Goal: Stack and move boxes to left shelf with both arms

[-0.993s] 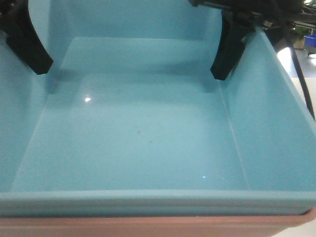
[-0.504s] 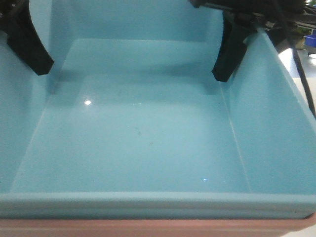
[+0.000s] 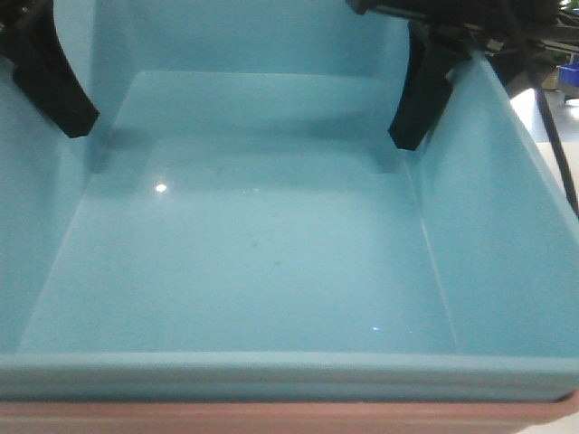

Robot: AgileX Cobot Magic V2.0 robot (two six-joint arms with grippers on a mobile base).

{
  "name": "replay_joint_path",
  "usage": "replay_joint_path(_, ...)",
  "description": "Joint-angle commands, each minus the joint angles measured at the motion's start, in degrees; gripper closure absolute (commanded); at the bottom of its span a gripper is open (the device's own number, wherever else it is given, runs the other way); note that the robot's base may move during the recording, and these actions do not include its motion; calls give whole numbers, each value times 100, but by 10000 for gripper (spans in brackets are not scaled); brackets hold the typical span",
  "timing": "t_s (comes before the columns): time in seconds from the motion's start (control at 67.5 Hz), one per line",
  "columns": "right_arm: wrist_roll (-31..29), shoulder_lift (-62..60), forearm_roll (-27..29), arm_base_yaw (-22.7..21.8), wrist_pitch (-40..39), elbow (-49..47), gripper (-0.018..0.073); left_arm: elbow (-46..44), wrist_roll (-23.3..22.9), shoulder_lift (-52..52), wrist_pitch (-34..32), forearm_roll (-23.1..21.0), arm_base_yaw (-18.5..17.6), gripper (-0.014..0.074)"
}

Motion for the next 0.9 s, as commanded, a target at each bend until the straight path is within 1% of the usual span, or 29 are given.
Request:
replay_joint_path(0.0,-171,-203,-111,-57,-345,-180,501,-232,149,-199,-395,-230,-64,598)
replay_joint_path(0.889,-171,-203,-111,-57,-349,-180,501,-232,149,-199,-395,-230,-64,599)
